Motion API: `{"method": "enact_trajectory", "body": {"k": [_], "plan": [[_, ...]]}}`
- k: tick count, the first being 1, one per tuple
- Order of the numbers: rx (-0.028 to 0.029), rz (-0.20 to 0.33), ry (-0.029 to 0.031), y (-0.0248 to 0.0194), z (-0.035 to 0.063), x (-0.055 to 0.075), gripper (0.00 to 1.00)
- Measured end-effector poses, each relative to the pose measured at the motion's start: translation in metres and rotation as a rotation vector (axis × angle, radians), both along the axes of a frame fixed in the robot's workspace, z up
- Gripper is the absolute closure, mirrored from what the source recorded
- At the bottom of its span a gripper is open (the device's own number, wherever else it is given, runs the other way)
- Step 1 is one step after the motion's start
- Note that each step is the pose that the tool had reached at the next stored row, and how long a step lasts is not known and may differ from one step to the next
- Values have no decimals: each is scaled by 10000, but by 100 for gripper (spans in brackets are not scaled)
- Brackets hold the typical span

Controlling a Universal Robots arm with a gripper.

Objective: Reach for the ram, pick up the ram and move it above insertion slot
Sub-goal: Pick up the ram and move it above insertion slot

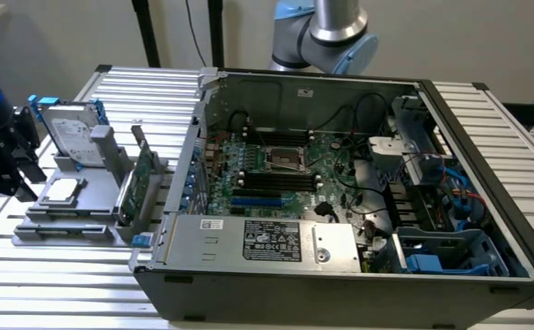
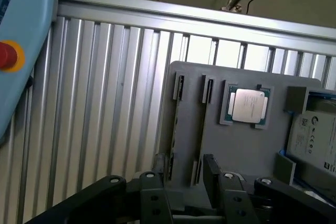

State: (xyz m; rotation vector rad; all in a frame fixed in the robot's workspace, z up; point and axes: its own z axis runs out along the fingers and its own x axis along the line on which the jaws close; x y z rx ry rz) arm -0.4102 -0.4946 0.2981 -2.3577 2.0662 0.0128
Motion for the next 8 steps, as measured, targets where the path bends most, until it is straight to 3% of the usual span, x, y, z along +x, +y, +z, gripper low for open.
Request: {"method": "enact_trajectory", "body": {"k": [8], "plan": [[1,-1,-1,0,-147,1,58]]}}
